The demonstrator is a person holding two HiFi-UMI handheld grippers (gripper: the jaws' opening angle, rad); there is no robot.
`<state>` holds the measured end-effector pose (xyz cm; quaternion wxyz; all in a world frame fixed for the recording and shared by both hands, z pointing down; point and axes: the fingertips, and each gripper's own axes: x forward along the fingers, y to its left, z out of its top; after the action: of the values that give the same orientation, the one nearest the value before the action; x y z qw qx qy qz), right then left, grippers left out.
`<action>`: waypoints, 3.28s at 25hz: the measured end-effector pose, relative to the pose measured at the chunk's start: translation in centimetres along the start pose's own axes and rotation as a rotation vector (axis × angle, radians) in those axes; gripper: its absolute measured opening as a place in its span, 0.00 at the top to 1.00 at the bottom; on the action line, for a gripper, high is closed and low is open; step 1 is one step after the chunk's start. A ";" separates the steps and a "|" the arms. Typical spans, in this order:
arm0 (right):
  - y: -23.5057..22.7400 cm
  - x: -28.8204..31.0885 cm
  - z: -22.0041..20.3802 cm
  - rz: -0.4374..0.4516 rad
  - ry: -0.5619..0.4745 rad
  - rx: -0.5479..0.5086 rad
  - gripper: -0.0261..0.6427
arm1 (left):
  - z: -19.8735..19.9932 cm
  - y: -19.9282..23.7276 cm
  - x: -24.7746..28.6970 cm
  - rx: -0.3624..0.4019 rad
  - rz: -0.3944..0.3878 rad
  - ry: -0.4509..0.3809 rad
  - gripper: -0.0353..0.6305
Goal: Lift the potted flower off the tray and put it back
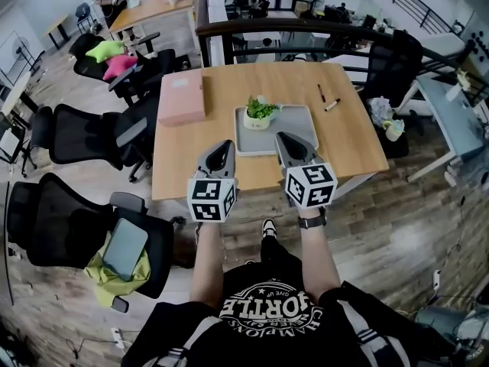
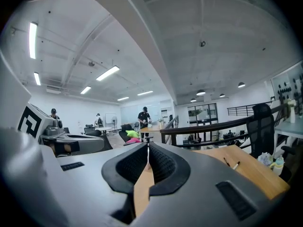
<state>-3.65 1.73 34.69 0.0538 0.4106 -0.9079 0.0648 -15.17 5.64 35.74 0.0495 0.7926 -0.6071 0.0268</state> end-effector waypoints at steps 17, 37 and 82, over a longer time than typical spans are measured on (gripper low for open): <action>-3.9 8.8 1.8 0.098 0.013 0.024 0.90 | 0.9 3.8 7.3 0.041 0.052 0.017 0.92; -10.0 13.9 0.2 0.130 0.091 0.026 0.88 | -1.0 5.0 15.1 0.004 0.085 0.078 0.92; -16.0 18.2 -10.2 0.132 0.304 0.067 0.82 | -12.1 5.0 23.0 -0.079 0.050 0.301 0.84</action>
<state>-3.11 -20.58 48.71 0.1724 0.3370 -0.9117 0.1599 -13.80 -16.41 50.34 0.1703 0.7618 -0.6129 0.1225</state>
